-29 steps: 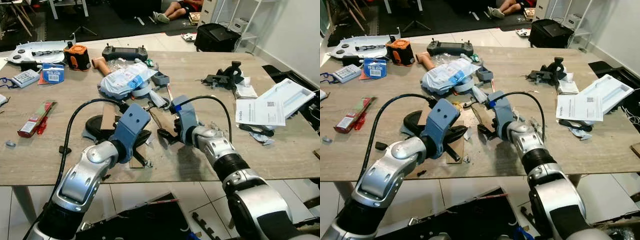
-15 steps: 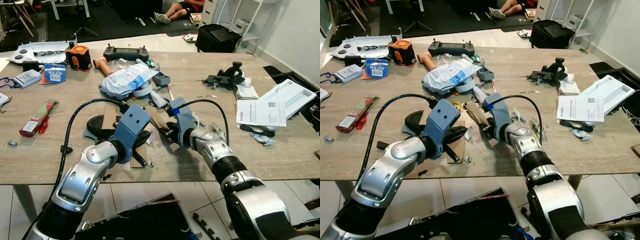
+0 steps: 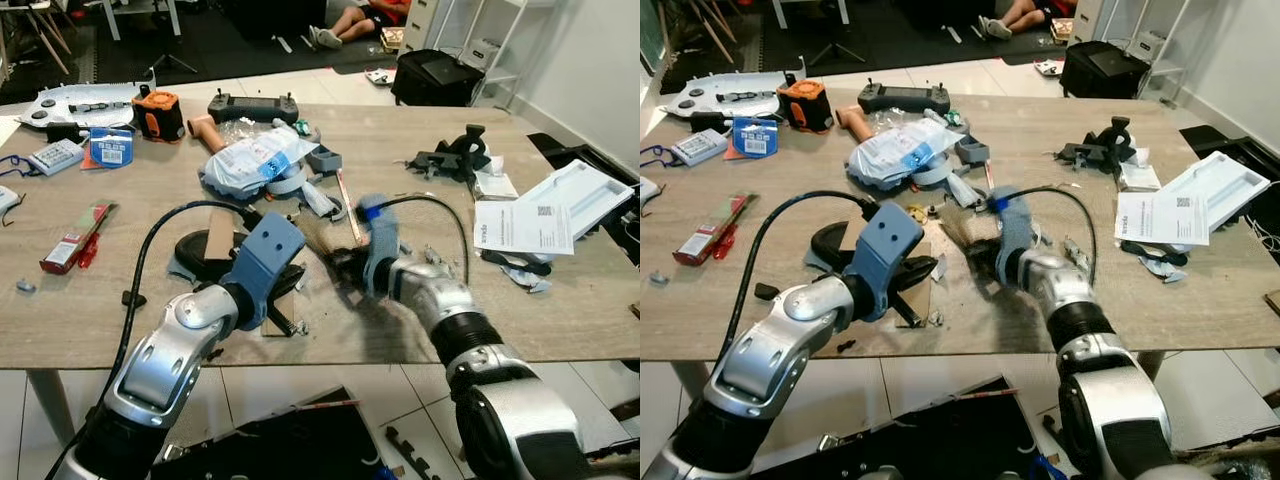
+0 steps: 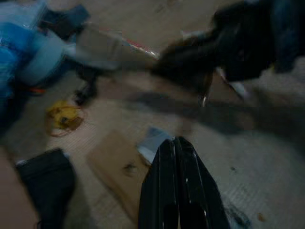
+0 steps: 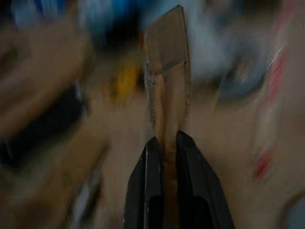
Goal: Picking trash to rubbish bin
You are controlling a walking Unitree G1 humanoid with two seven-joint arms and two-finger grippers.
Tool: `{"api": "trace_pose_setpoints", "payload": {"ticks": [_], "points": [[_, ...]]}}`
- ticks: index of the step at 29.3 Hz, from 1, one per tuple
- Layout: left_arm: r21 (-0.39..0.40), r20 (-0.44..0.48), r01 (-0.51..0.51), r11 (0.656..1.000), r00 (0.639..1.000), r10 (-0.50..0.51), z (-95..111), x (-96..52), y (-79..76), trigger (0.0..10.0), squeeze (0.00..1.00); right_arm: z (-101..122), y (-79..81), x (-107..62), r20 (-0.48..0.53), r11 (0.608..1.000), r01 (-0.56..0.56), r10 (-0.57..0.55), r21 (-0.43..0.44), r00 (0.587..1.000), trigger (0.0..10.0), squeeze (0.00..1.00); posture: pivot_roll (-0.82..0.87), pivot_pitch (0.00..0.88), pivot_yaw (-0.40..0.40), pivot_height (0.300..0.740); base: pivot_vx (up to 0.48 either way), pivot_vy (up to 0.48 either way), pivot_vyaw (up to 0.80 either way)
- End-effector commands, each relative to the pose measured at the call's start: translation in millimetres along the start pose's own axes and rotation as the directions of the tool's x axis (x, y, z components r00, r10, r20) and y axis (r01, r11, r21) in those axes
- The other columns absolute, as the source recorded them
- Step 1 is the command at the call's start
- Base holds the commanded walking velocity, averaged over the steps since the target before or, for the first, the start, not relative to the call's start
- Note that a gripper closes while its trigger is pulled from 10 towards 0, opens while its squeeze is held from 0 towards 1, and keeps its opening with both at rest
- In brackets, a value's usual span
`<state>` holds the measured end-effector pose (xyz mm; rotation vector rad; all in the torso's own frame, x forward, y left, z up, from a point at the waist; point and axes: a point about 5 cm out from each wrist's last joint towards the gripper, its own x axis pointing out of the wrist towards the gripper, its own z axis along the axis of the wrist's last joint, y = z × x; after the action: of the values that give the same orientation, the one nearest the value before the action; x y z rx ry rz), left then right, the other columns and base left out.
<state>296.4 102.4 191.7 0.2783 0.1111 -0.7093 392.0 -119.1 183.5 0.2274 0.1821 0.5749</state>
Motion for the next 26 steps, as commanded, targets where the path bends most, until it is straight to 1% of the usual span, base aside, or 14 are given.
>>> {"api": "trace_pose_setpoints", "payload": {"ticks": [1, 2, 4, 5, 6, 7, 8, 9, 10, 11, 12, 15, 20, 26], "points": [[-0.023, 0.028, -0.035, 0.999, 0.999, 0.036, 2, -2.9, 2.2, 10.0, 0.00, 29, -3.0, -7.5, 0.142, 0.999, 0.036, -0.036, 0.000, 0.989, 10.0, 0.00, 0.21, 0.098, -0.009, 0.740, 0.000, 0.000, 0.00], [-0.023, 0.028, -0.035, 0.999, 0.999, 0.036, 2, -2.9, 2.2, 10.0, 0.00, 29, -3.0, -7.5, 0.142, 0.999, 0.036, -0.036, 0.000, 0.989, 10.0, 0.00, 0.21, 0.098, -0.009, 0.740, 0.000, 0.000, 0.00], [-0.046, 0.090, -0.107, 0.993, 0.990, 0.110, 10, -3.3, 9.4, 10.0, 0.00, 67, -9.2, -27.7, 0.356, 0.984, 0.174, -0.147, -0.045, 0.923, 10.0, 0.00, 0.19, 0.099, -0.001, 0.740, 0.000, 0.000, 0.00], [-0.059, 0.114, -0.132, 0.989, 0.984, 0.138, 13, -3.4, 11.6, 10.0, 0.00, 74, -9.5, -36.7, 0.412, 0.963, 0.246, -0.183, -0.105, 0.893, 10.0, 0.00, 0.19, 0.099, -0.001, 0.740, 0.000, 0.000, 0.00], [-0.059, 0.114, -0.132, 0.989, 0.984, 0.138, 13, -3.4, 11.6, 10.0, 0.00, 74, -9.5, -36.7, 0.412, 0.963, 0.246, -0.183, -0.105, 0.893, 10.0, 0.00, 0.19, 0.099, -0.001, 0.740, 0.000, 0.000, 0.00], [-0.073, 0.137, -0.154, 0.985, 0.977, 0.163, 16, -3.1, 13.0, 10.0, 0.00, 69, -7.5, -42.4, 0.423, 0.937, 0.297, -0.198, -0.184, 0.884, 10.0, 0.00, 0.19, 0.099, -0.001, 0.740, 0.000, 0.000, 0.00], [-0.073, 0.137, -0.154, 0.985, 0.977, 0.163, 16, -3.1, 13.0, 10.0, 0.00, 69, -7.5, -42.4, 0.423, 0.937, 0.297, -0.198, -0.184, 0.884, 10.0, 0.00, 0.19, 0.099, -0.001, 0.740, 0.000, 0.000, 0.00], [-0.091, 0.150, -0.172, 0.981, 0.971, 0.184, 18, -2.1, 13.4, 10.0, 0.00, 57, -4.5, -45.6, 0.413, 0.925, 0.314, -0.206, -0.213, 0.887, 10.0, 0.00, 0.19, 0.099, -0.001, 0.740, 0.000, 0.000, 0.00], [-0.091, 0.150, -0.172, 0.981, 0.971, 0.184, 18, -2.1, 13.4, 10.0, 0.00, 57, -4.5, -45.6, 0.413, 0.925, 0.314, -0.206, -0.213, 0.887, 10.0, 0.00, 0.19, 0.099, -0.001, 0.740, 0.000, 0.000, 0.00], [-0.101, 0.152, -0.184, 0.978, 0.968, 0.198, 18, -0.7, 13.0, 10.0, 0.00, 43, -1.5, -47.5, 0.386, 0.924, 0.314, -0.215, -0.216, 0.897, 10.0, 0.00, 0.19, 0.103, 0.004, 0.740, 0.000, 0.000, 0.00], [-0.101, 0.152, -0.184, 0.978, 0.968, 0.198, 18, -0.7, 13.0, 10.0, 0.00, 43, -1.5, -47.5, 0.386, 0.924, 0.314, -0.215, -0.216, 0.897, 10.0, 0.00, 0.19, 0.103, 0.004, 0.740, 0.000, 0.000, 0.00], [-0.103, 0.121, -0.186, 0.977, 0.973, 0.198, 14, 1.6, 9.5, 10.0, 0.00, 21, 2.7, -46.6, 0.316, 0.940, 0.289, -0.223, -0.181, 0.922, 10.0, 0.00, 0.19, 0.106, 0.005, 0.740, 0.000, 0.000, 0.00], [-0.101, 0.120, -0.201, 0.974, 0.970, 0.212, 12, -0.6, 9.8, 10.0, 0.00, 22, 4.5, -46.2, 0.301, 0.942, 0.287, -0.226, -0.173, 0.926, 10.0, 0.00, 0.20, 0.108, -0.014, 0.740, 0.000, 0.000, 0.00], [-0.110, 0.126, -0.227, 0.968, 0.963, 0.240, 11, -2.2, 10.9, 10.0, 0.00, 29, -1.2, -53.9, 0.358, 0.912, 0.365, -0.283, -0.187, 0.890, 10.0, 0.00, 0.19, 0.106, -0.017, 0.740, 0.000, 0.000, 0.00]]}}
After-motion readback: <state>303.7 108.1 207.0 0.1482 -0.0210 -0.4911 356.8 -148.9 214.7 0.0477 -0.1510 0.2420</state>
